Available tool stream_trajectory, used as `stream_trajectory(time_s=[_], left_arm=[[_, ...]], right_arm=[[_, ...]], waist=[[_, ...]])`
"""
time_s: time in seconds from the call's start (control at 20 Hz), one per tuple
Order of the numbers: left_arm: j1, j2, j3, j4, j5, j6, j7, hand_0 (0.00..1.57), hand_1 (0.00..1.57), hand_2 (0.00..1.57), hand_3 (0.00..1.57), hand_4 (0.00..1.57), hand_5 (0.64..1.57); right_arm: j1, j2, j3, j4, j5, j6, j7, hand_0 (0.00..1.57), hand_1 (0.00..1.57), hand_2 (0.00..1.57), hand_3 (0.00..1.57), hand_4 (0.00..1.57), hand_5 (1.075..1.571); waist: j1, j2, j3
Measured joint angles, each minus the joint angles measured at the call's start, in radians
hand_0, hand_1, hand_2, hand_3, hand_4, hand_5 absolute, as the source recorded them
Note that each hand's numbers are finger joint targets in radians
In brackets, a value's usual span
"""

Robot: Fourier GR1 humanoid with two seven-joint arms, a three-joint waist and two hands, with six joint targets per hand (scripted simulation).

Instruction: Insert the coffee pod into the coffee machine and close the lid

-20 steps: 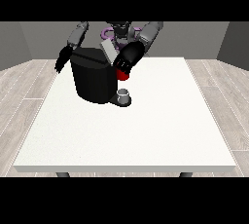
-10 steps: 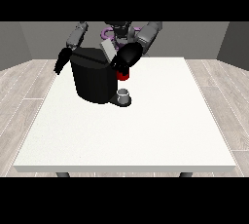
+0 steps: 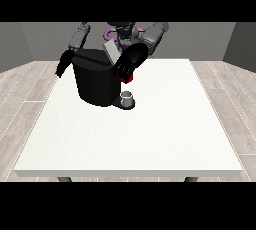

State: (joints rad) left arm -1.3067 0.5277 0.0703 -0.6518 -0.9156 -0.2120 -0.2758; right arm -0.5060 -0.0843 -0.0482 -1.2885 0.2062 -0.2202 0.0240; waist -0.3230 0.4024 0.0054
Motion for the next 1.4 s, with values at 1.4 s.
stream_trajectory(time_s=[1.4], left_arm=[[0.451, -0.396, 0.248, -0.011, 0.377, -0.032, -0.049, 0.0, 0.0, 0.0, 0.0, 0.27, 1.571]], right_arm=[[0.325, 0.002, -0.084, 0.135, -0.076, 0.023, -0.097, 0.0, 0.0, 0.0, 0.0, 0.0, 1.571]], waist=[[0.303, -0.47, -0.0079]])
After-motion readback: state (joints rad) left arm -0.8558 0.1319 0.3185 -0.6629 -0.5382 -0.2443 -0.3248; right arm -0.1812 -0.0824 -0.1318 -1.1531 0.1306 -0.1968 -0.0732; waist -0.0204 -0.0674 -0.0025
